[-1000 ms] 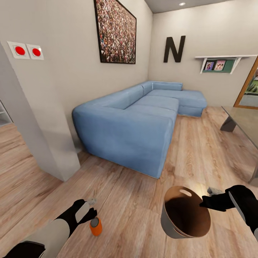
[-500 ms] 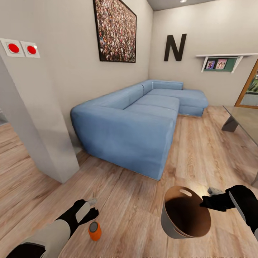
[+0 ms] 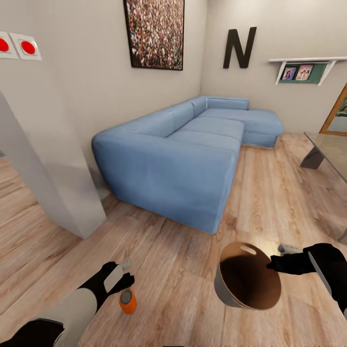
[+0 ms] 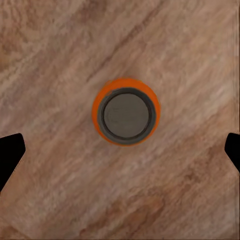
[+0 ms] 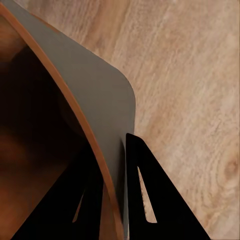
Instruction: Put the three can of soda from the living room inside the tash can in the kitchen.
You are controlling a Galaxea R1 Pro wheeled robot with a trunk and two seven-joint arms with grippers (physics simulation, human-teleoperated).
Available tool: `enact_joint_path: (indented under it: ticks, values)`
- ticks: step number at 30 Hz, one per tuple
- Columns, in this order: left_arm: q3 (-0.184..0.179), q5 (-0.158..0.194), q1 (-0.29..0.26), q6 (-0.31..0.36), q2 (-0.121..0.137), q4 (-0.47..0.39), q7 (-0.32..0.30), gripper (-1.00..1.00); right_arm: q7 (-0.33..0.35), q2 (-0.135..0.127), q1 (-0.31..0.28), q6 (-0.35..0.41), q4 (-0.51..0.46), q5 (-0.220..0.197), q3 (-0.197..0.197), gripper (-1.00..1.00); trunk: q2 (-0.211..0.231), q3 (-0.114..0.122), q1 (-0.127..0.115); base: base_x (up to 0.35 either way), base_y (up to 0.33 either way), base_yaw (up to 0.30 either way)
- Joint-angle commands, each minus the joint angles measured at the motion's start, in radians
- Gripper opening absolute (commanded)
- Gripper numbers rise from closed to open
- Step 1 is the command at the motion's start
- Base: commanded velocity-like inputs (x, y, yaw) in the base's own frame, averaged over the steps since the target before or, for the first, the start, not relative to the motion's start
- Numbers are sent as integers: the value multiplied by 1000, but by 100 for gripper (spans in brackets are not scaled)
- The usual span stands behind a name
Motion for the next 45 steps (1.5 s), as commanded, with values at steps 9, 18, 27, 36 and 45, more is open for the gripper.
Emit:
enact_joint_path:
  ticks: [9, 18, 27, 36, 45]
  values:
    - [0, 0, -51, 9, 2, 13, -5, 100, 5, -17, 0, 3, -25, -17, -2, -100, -2, -35, 4, 0, 0, 0]
    - [0, 1, -53, 9, -1, 14, -8, 100, 5, -27, 0, 3, -26, -20, -1, -100, -4, -70, 8, 0, 0, 0]
    - [-1, 0, -140, 64, 0, 15, -7, 100, 5, -28, 1, 3, -44, -21, 1, -100, -6, -104, 12, 0, 0, 0]
    - [-3, 0, -151, 63, 0, 15, -8, 100, 5, -28, 1, 3, -50, -21, 0, -100, -9, -139, 16, 0, 0, 0]
    - [-3, 0, -148, 60, 0, 15, -8, 100, 10, -54, 0, 3, -77, -23, -3, -100, -11, -174, 20, 0, 0, 0]
